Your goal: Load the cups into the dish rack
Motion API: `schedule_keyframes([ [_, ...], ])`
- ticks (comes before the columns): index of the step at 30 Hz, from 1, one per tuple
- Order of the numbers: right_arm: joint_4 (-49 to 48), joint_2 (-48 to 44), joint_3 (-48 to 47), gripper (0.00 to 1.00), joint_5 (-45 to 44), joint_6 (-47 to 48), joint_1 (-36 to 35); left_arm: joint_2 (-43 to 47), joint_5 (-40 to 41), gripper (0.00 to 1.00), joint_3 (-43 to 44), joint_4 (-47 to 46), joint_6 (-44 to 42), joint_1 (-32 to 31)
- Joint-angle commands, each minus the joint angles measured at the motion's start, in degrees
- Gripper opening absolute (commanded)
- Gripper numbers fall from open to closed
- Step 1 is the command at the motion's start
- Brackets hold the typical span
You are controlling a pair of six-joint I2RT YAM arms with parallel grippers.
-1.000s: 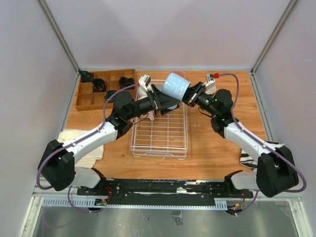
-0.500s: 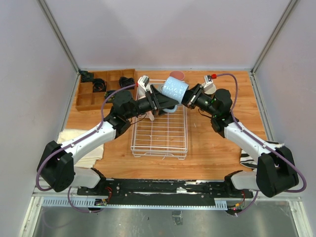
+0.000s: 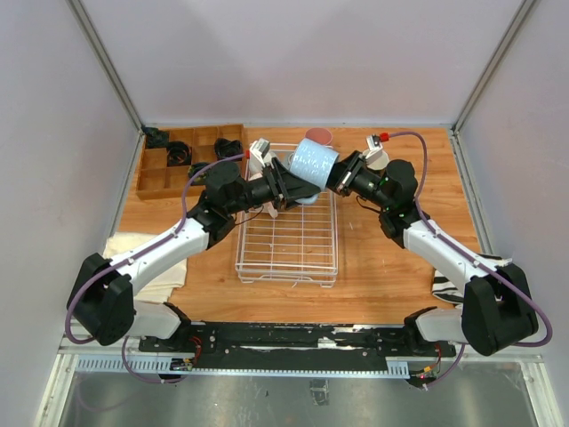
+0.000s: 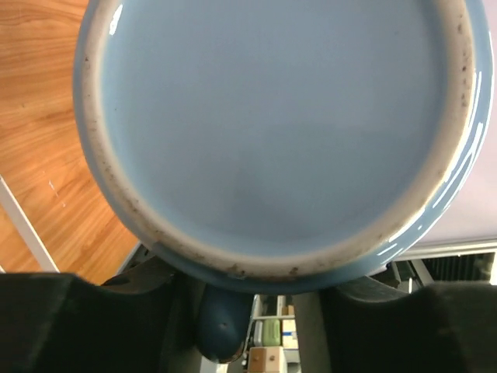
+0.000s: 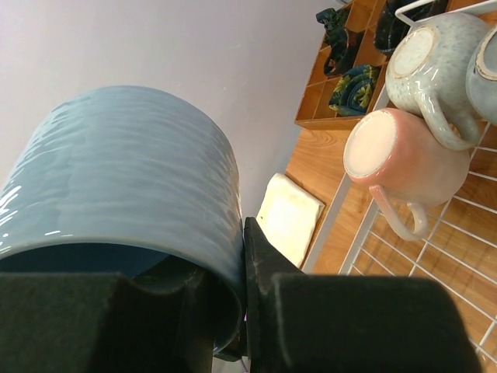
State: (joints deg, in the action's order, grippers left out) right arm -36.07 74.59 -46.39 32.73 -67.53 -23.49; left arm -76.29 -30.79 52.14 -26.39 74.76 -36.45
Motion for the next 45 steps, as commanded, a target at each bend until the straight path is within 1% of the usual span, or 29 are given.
schedule_keyframes([
  [1,-2.5,-0.2,-2.2,0.01,1.0,2.3,-1.7,0.4,-0.8,0.41,2.4,-4.3,-0.4,-0.3],
  [4,-2.1,-0.4,-1.8,0.01,0.7,2.6,-1.8,0.1,-0.9,0.36,2.4,-4.9,-0.4,-0.5],
  [8,-1.7,-0.2,-1.8,0.01,0.7,3.0,-1.8,-0.4,-1.3,0.24,2.4,-5.2,-0.7,-0.7],
  [10,-1.2,-0.1,-2.0,0.01,0.7,3.3,-2.0,-0.5,-1.3,0.15,1.9,-5.9,-0.6,-0.7],
  [11,-0.9,-0.1,-2.0,0.01,0.8,3.6,-2.0,-0.6,-1.3,0.06,1.5,-6.6,-0.3,-0.7],
  [12,-0.4,-0.2,-2.1,0.01,0.8,3.9,-2.0,-0.6,-1.2,0.01,0.9,-7.4,-0.1,-0.7],
  [14,1.2,-0.4,-2.1,0.01,0.5,4.6,-2.0,-0.5,-0.7,0.01,0.2,-7.5,0.0,-0.7],
  [15,1.8,-0.6,-1.9,0.05,0.2,4.9,-2.0,-0.2,-0.3,0.01,-0.2,-7.5,-0.2,-0.7],
  [17,3.0,-1.1,-1.6,0.27,-0.2,5.6,-2.0,0.7,1.2,0.0,-1.5,-7.3,-0.5,-0.7],
  [18,4.1,-1.5,-1.4,0.31,-0.4,6.2,-1.9,1.2,2.2,0.0,-2.0,-7.1,-0.7,-0.7],
  [19,5.2,-2.0,-1.2,0.33,-0.8,6.6,-1.8,1.7,3.2,0.01,-2.2,-6.4,-1.2,-0.7],
  [21,7.1,-3.3,-0.3,0.42,-1.8,7.3,-0.9,2.1,4.6,0.0,-2.3,-4.9,-2.3,-0.7],
  [24,9.8,-6.1,2.2,0.46,-2.8,7.4,1.8,2.2,7.1,0.0,-1.6,-1.6,-4.3,-0.7],
  [28,13.2,-10.6,6.6,0.51,-2.8,7.9,6.9,1.7,11.5,0.0,1.1,6.2,-9.3,-1.0],
  [31,19.6,-14.9,7.8,0.57,-3.1,11.3,10.6,0.7,16.7,0.0,4.2,12.5,-13.8,-2.1],
  [35,31.0,-19.7,6.3,0.58,-5.1,18.8,15.3,-2.1,24.3,0.01,9.2,20.9,-19.0,-4.4],
  [37,35.2,-21.1,4.9,0.58,-5.2,21.9,17.6,-4.3,28.3,0.0,12.3,24.8,-21.4,-5.9],
  [40,39.2,-22.5,3.3,0.58,-4.9,25.3,19.0,-7.9,34.5,0.0,16.8,31.5,-23.1,-8.5],
  [45,42.8,-23.7,1.4,0.58,-5.4,29.0,20.0,-13.7,46.2,0.01,24.9,42.1,-23.8,-13.1],
])
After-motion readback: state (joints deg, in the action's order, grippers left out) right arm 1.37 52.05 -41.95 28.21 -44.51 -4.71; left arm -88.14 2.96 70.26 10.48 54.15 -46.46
